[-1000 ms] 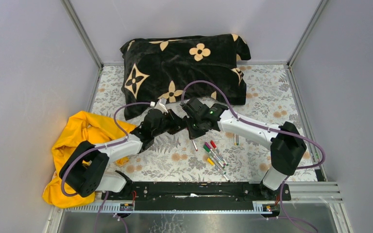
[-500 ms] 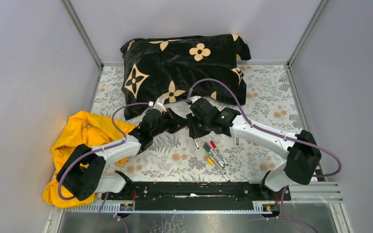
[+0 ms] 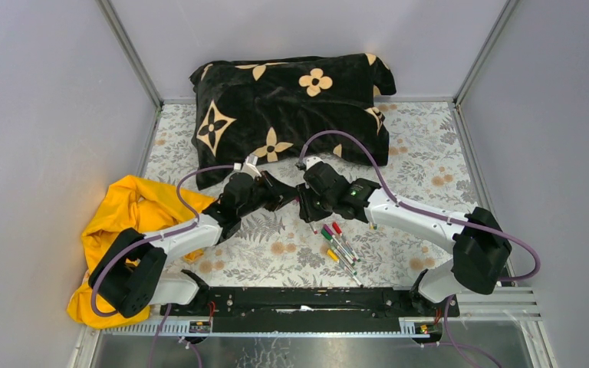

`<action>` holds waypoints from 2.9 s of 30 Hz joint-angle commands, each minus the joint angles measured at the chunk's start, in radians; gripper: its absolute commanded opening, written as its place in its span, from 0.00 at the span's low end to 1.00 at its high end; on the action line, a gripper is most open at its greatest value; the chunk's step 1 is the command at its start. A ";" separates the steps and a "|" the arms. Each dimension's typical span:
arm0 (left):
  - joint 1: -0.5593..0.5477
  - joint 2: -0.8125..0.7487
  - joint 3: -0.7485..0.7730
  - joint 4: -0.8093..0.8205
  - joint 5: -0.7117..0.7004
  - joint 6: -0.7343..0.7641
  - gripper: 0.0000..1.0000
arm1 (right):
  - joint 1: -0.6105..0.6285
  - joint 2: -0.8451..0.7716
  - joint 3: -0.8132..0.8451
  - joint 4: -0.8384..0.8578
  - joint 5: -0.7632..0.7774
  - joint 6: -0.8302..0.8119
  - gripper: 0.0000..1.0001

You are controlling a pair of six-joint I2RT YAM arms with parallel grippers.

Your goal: Open the pen caps

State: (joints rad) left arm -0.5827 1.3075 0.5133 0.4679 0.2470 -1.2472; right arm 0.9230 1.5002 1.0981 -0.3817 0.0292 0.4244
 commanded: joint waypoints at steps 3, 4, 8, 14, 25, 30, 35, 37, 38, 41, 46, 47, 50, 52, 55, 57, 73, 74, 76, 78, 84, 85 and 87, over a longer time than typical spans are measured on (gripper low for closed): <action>-0.006 -0.011 -0.005 0.066 0.028 -0.017 0.00 | 0.008 -0.030 0.014 0.068 0.021 -0.007 0.37; -0.006 -0.011 -0.007 0.066 0.029 -0.015 0.00 | 0.008 -0.027 0.019 0.069 0.023 -0.009 0.36; -0.006 -0.010 -0.007 0.062 0.025 -0.009 0.00 | 0.008 -0.008 0.036 0.061 0.031 -0.016 0.27; -0.005 -0.006 -0.001 0.052 0.013 0.009 0.00 | 0.008 -0.004 0.036 0.052 0.037 -0.017 0.01; 0.086 0.047 -0.002 0.080 0.011 0.041 0.00 | 0.008 -0.016 0.005 0.046 0.035 -0.011 0.00; 0.194 0.084 -0.012 0.123 0.061 0.017 0.00 | 0.008 -0.050 -0.073 0.087 0.019 0.028 0.00; 0.239 0.131 0.007 0.154 0.095 0.012 0.00 | 0.008 -0.102 -0.157 0.129 0.019 0.044 0.00; 0.246 0.145 0.009 0.164 0.102 0.005 0.00 | 0.007 -0.120 -0.173 0.133 0.025 0.044 0.00; 0.247 0.150 0.011 0.168 0.104 0.004 0.00 | 0.008 -0.128 -0.179 0.134 0.031 0.045 0.00; 0.247 0.161 0.024 0.157 0.118 0.016 0.00 | 0.008 -0.151 -0.179 0.121 0.047 0.039 0.00; 0.249 0.107 0.097 -0.143 0.008 0.190 0.00 | 0.007 -0.194 -0.149 0.038 0.162 0.033 0.00; 0.249 0.090 0.106 -0.207 -0.029 0.214 0.00 | 0.007 -0.200 -0.144 0.017 0.204 0.033 0.00; 0.248 0.051 0.114 -0.354 -0.153 0.256 0.02 | -0.009 -0.196 -0.120 -0.064 0.307 0.036 0.00; 0.248 0.044 0.119 -0.424 -0.216 0.274 0.04 | -0.033 -0.191 -0.113 -0.100 0.340 0.038 0.00; 0.248 0.052 0.117 -0.491 -0.284 0.278 0.06 | -0.077 -0.189 -0.122 -0.124 0.362 0.033 0.00; 0.248 0.063 0.110 -0.515 -0.309 0.281 0.07 | -0.103 -0.191 -0.131 -0.136 0.369 0.028 0.00; 0.248 0.171 0.088 -0.505 -0.373 0.273 0.17 | -0.229 -0.065 -0.142 -0.141 0.395 -0.006 0.00; 0.249 0.174 0.089 -0.505 -0.374 0.274 0.17 | -0.232 -0.056 -0.141 -0.139 0.400 -0.006 0.00; 0.248 0.178 0.090 -0.501 -0.373 0.273 0.18 | -0.238 -0.036 -0.138 -0.138 0.405 -0.005 0.00; 0.249 0.179 0.094 -0.503 -0.376 0.272 0.20 | -0.245 -0.014 -0.134 -0.136 0.414 -0.002 0.00; 0.249 0.168 0.091 -0.511 -0.385 0.267 0.30 | -0.260 0.047 -0.129 -0.135 0.430 0.004 0.00; 0.249 0.166 0.090 -0.512 -0.388 0.266 0.31 | -0.263 0.056 -0.129 -0.132 0.431 0.002 0.00; 0.248 0.162 0.089 -0.512 -0.390 0.264 0.32 | -0.269 0.071 -0.126 -0.129 0.433 0.003 0.01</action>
State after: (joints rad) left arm -0.3382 1.4712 0.6094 -0.0376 -0.0956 -0.9901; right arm 0.6685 1.5482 0.9436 -0.5251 0.4107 0.4259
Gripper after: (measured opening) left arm 0.308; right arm 0.080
